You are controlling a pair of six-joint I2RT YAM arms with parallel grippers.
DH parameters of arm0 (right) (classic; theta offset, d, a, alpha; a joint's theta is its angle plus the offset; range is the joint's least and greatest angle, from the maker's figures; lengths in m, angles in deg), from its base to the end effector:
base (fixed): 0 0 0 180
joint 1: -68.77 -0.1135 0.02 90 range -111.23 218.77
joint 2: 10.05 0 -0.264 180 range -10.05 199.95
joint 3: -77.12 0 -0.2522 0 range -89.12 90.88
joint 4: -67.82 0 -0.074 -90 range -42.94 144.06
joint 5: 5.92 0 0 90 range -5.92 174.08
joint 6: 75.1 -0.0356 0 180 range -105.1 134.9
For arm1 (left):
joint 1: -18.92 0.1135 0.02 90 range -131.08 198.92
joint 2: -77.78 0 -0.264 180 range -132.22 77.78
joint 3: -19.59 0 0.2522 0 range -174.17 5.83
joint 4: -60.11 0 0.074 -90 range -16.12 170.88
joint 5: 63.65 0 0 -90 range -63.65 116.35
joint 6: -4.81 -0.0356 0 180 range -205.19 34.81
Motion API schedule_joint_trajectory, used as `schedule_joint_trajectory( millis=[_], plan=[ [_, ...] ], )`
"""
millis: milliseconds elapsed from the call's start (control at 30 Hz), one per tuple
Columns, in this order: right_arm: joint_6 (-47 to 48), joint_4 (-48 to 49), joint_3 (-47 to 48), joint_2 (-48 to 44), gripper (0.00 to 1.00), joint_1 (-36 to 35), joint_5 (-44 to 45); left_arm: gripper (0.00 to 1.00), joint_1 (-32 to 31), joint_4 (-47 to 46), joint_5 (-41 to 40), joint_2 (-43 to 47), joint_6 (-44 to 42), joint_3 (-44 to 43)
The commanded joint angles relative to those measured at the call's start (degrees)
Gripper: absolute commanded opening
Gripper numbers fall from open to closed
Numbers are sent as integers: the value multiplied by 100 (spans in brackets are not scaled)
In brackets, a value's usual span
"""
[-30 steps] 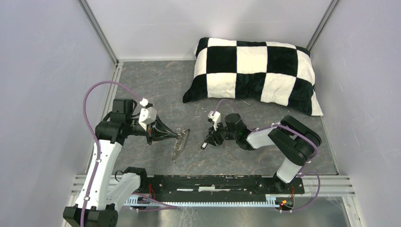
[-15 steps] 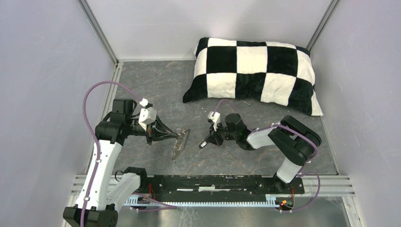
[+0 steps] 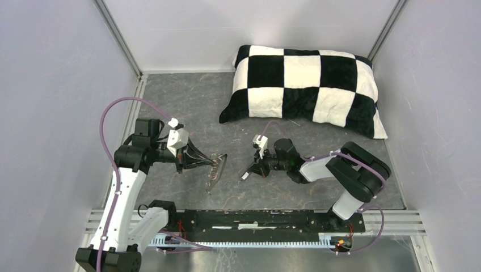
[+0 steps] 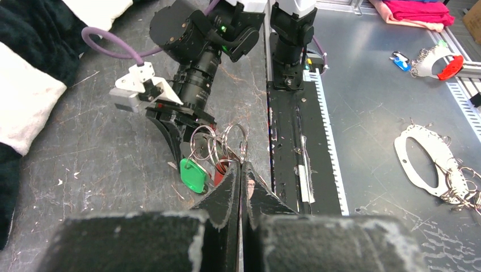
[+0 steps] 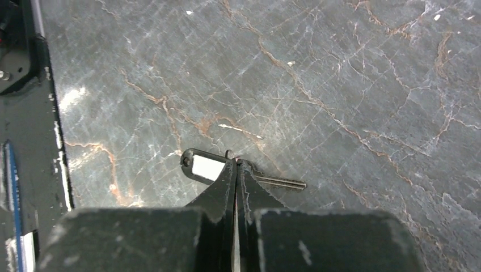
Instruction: Put the keys on the keyring
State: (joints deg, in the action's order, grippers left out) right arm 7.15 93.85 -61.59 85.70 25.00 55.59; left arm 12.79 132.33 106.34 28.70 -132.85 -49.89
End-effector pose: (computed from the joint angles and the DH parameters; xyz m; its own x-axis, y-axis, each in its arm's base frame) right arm 0.1945 0.2099 0.1208 -0.4635 -0.2799 -0.8407 -0.8562 0.3858 0.3436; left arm 0.1285 -0.0491 0.3379 -0.0653 0.1362 -0.9885 0.9979 0.0106 -0.0645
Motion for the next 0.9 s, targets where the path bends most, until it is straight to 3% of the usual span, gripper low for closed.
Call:
schedule_joint_trajectory(
  millis=[0, 333, 667, 867],
  plan=[
    [-150, 458, -177, -566, 0, -21, -153, 2, -4, 5, 129, 12, -4, -117],
    [77, 446, -870, -2167, 1, -622, 467, 2, -2, 25, 100, 10, -155, 116],
    [980, -829, -588, -3943, 0, -1819, 2264, 2, -4, 17, 171, 27, -178, 247],
    [1550, -1247, -180, -4414, 0, -2522, 3452, 2, -2, 30, 258, 74, -51, 325]
  ],
)
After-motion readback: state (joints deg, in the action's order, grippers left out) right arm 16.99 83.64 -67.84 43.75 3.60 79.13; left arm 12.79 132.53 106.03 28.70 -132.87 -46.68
